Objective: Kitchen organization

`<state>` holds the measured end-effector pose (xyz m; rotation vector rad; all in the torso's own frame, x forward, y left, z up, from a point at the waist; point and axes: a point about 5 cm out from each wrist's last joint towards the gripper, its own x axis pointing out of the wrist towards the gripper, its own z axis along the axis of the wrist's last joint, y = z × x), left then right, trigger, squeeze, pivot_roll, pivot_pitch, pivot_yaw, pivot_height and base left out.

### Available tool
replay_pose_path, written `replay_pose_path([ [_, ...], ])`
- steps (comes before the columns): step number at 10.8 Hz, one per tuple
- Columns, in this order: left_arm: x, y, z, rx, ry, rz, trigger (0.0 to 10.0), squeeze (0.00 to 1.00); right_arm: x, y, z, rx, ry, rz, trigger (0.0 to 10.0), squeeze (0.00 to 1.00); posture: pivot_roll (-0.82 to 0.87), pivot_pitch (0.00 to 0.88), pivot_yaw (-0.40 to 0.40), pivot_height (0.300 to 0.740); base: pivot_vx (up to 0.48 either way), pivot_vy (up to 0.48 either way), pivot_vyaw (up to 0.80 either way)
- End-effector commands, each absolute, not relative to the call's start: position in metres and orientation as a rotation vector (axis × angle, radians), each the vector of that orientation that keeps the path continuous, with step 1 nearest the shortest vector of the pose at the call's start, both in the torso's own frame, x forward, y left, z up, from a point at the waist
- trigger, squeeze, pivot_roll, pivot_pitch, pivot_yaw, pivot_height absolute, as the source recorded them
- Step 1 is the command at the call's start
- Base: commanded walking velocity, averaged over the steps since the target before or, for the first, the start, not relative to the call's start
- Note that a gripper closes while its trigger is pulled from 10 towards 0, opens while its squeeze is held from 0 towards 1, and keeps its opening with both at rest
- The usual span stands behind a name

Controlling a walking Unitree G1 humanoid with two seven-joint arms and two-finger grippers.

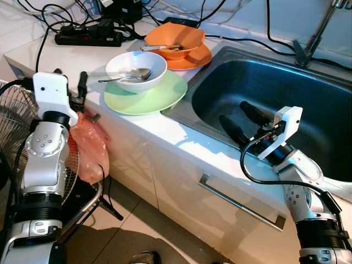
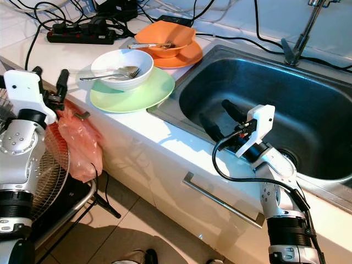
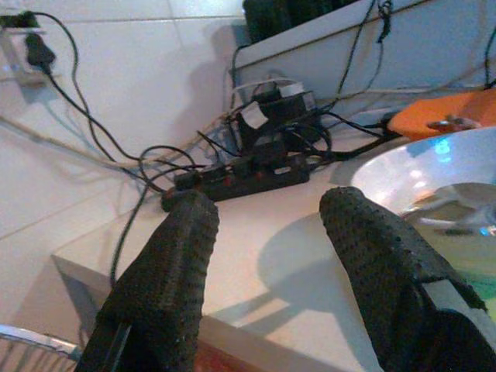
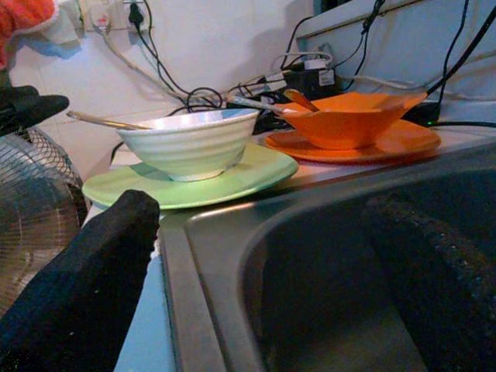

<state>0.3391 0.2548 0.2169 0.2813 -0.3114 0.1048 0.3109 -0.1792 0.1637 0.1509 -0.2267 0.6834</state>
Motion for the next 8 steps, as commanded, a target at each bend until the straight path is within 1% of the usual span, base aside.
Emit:
replay_pose_path([
  [1,0.339,0.261,0.222,0.293,-0.325,0.144,10.0,0.0,0.309,-0.177,0.158,0.167,-0.216,0.681,10.0,0.0,0.06,0.105,0.061,0.74,0.0,0.0,0.0],
  [4,0.339,0.271,0.222,0.307,-0.316,0.209,10.0,0.0,0.309,-0.176,0.158,0.168,-0.216,0.686,10.0,0.0,0.06,0.106,0.058,0.74,0.0,0.0,0.0],
  [5,0.338,0.271,0.221,0.296,-0.314,0.195,10.0,0.0,0.309,-0.176,0.158,0.168,-0.214,0.689,10.0,0.0,0.07,0.106,0.056,0.74,0.0,0.0,0.0],
  [7,0.337,0.245,0.218,0.262,-0.339,0.037,10.0,0.0,0.31,-0.175,0.158,0.168,-0.213,0.693,10.0,0.0,0.07,0.104,0.054,0.74,0.0,0.0,0.0],
  [8,0.336,0.243,0.219,0.256,-0.353,0.035,10.0,0.0,0.31,-0.175,0.158,0.169,-0.213,0.695,10.0,0.0,0.07,0.104,0.054,0.74,0.0,0.0,0.0],
])
